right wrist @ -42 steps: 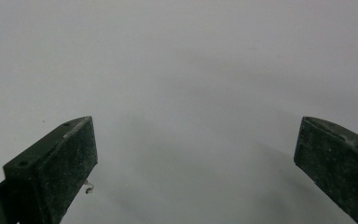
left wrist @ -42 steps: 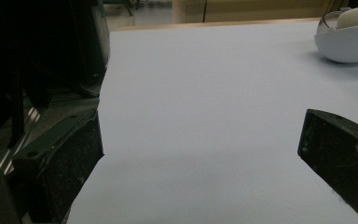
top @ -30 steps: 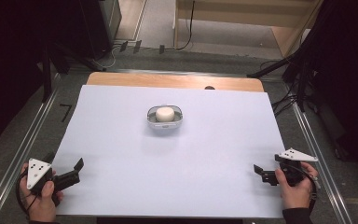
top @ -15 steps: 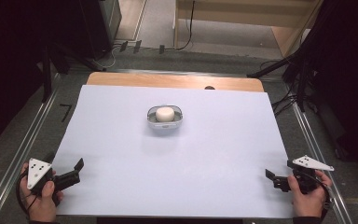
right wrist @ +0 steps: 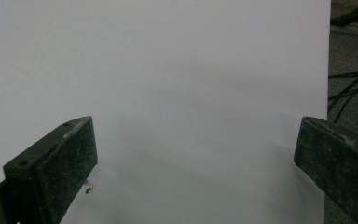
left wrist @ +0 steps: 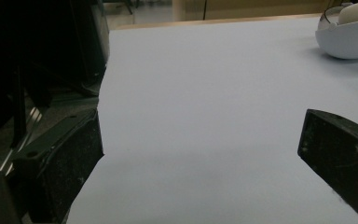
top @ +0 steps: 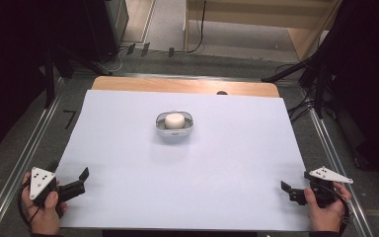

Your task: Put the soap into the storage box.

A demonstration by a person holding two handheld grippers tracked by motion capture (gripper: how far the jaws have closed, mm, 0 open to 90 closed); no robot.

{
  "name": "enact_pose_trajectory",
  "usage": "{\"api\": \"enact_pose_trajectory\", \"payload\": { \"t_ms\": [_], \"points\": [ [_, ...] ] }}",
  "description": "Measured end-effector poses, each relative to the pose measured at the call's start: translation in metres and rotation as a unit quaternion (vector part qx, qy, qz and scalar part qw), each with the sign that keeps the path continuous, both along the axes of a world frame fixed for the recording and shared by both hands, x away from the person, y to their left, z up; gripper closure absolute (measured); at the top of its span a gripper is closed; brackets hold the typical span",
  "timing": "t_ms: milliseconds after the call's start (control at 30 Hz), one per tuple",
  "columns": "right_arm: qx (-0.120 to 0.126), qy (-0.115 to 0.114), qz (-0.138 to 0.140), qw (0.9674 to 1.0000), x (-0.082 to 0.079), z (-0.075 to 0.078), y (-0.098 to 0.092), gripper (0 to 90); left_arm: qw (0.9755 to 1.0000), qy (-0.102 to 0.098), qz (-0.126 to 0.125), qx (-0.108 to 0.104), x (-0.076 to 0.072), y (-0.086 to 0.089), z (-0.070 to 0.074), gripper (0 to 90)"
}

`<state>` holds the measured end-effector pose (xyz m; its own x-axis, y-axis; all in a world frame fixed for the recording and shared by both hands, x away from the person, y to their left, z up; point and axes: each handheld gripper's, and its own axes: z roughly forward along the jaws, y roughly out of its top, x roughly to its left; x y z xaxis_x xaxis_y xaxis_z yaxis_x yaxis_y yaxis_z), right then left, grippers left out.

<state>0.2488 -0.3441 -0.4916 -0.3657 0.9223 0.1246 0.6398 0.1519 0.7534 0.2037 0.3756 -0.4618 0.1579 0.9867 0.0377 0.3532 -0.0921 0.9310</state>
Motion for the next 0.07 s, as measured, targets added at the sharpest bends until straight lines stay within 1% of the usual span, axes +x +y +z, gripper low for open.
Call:
{"api": "enact_pose_trajectory", "payload": {
  "t_ms": [67],
  "points": [
    [0.002,-0.001,-0.002,1.0,-0.0003,0.0001,-0.0003,0.0,1.0,0.001,-0.001,-0.001,0.0004,0.0,-0.0001,0.2]
  ]
}}
